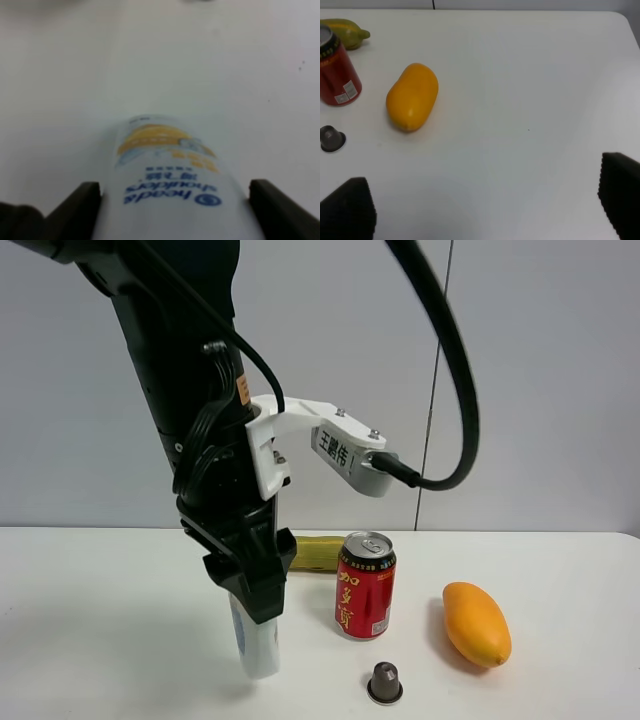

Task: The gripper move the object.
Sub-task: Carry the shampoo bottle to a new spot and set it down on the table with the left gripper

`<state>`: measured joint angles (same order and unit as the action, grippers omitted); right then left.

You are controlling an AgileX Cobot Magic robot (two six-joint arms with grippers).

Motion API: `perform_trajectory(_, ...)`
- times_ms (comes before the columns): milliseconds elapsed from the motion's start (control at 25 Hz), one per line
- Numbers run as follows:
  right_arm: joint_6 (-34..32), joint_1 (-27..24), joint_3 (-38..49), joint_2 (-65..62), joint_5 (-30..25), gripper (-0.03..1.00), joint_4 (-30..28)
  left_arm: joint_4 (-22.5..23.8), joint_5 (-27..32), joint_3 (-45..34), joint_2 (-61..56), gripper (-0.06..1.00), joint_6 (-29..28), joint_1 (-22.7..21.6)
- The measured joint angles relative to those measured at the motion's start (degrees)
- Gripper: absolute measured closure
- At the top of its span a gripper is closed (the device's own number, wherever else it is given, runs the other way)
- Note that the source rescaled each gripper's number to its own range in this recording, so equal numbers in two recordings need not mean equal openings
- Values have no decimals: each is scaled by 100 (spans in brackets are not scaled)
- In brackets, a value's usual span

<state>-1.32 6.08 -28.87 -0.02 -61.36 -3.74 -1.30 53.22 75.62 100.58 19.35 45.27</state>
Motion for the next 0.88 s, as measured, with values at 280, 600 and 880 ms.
perform_trajectory(280, 0, 0, 0, 0, 0, -3, 0, 130, 59, 38, 0, 94, 967, -81)
perform_trajectory(600, 0, 0, 0, 0, 0, -3, 0, 73, -88, 38, 0, 94, 1801, -324)
perform_trajectory(880, 0, 0, 0, 0, 0, -3, 0, 5, -310, 38, 25, 94, 1584, -583)
